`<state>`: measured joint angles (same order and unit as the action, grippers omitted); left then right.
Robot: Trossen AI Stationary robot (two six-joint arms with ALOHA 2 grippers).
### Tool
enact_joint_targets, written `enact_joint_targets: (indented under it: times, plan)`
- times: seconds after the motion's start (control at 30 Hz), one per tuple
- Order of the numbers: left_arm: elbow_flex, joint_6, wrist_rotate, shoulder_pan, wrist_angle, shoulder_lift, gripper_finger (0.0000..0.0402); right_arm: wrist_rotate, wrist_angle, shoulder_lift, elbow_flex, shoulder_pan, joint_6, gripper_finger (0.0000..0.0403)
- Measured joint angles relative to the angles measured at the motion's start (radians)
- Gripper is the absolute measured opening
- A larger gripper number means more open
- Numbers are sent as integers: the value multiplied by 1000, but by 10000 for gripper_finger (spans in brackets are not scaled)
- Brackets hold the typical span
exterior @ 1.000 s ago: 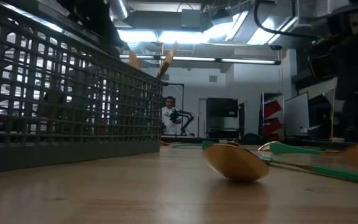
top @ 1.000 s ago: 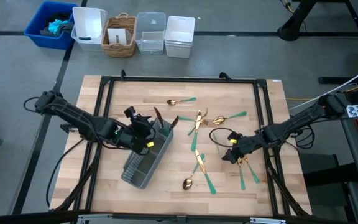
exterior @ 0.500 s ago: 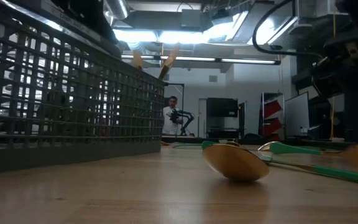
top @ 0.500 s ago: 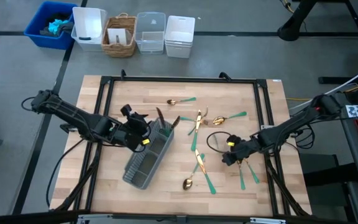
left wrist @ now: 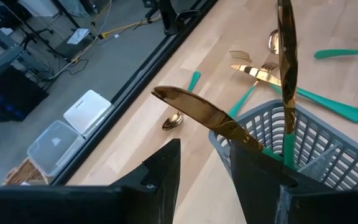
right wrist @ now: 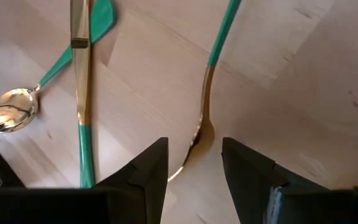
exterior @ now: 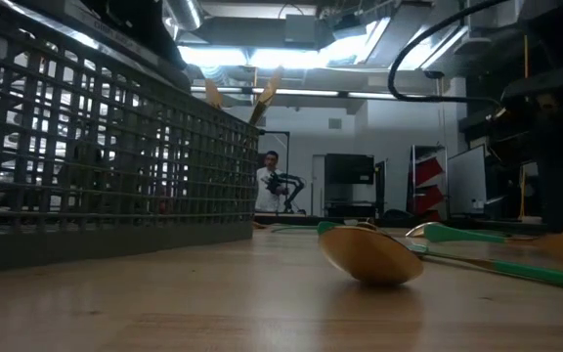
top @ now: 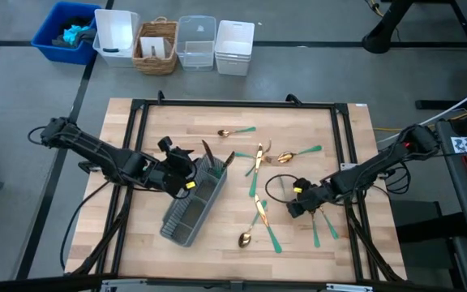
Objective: Sort silverware
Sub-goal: Put the green fork into the silverware basket
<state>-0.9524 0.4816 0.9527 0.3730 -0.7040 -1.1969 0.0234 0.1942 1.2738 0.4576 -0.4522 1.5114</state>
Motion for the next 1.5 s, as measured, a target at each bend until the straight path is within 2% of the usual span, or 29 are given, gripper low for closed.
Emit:
enact_joint_targets:
  times: [0.2, 0.37, 0.5, 0.63, 0.77, 1.0, 1.1, 1.23, 1.5]
  plan:
    - [0, -14, 0, 0, 6, 0, 129, 0, 100, 91, 81, 0, -31, 134]
    - [0, -14, 0, 0, 5, 0, 129, -4, 170, 131, 135, 1, -82, 72]
    - [0, -14, 0, 0, 3, 0, 129, 33, 172, 131, 171, 1, -146, 14]
    - [0, -14, 0, 0, -3, 0, 129, 49, 239, 131, 233, 1, -209, 21]
    - [0, -11, 0, 11, -14, 0, 129, 92, 398, 131, 318, 1, -272, 11]
    - [0, -75, 0, 73, 75, 0, 129, 252, 627, 131, 501, 1, -465, 14]
    - [0, -134, 0, 102, 133, 0, 129, 331, 694, 131, 576, 1, -580, 7]
    - [0, -172, 0, 130, 172, 0, 129, 425, 699, 131, 658, 1, -793, 9]
    - [0, -150, 0, 159, 195, 0, 129, 654, 682, 184, 780, 1, -1360, 5]
